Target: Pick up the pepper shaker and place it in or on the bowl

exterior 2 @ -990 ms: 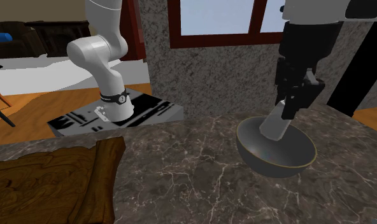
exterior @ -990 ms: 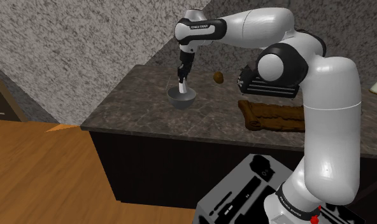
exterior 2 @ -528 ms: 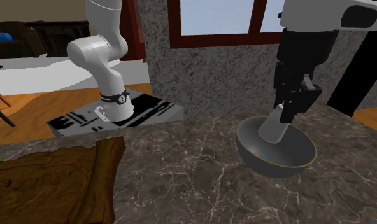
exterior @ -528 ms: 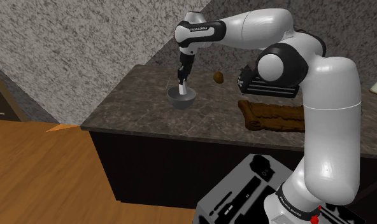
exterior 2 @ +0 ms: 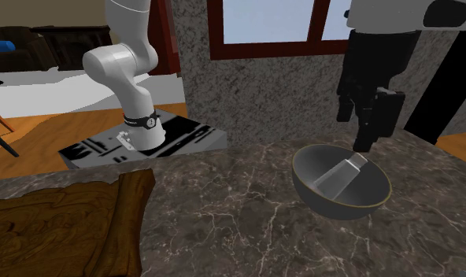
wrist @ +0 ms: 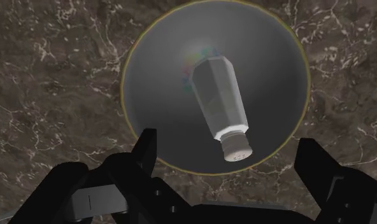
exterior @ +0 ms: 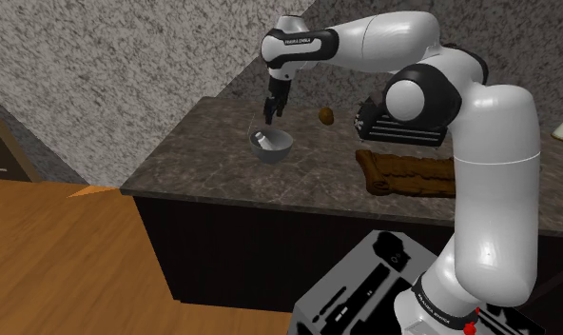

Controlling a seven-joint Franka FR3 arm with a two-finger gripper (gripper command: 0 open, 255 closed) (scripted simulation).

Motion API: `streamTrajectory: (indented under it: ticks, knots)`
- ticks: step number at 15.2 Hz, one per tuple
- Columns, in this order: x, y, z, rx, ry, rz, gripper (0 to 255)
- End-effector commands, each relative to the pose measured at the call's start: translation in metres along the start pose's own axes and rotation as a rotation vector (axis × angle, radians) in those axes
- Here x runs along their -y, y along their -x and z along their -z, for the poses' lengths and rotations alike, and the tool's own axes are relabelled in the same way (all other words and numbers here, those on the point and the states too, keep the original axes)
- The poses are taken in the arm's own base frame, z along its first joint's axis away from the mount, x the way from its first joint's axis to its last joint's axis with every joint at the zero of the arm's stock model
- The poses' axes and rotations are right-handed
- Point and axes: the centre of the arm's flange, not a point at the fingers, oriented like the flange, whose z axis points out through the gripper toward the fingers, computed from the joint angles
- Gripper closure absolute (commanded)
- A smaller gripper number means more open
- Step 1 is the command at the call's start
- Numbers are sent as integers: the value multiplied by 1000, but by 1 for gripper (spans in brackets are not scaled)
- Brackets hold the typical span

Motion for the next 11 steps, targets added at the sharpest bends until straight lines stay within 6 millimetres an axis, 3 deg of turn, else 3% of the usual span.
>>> streamTrajectory:
  ticks: [1, 3, 11]
  knots:
    - [0, -1, 20, 0, 0, 0, 0]
    - [0, -1, 44, 0, 0, 0, 0]
    - [0, -1, 44, 0, 0, 0, 0]
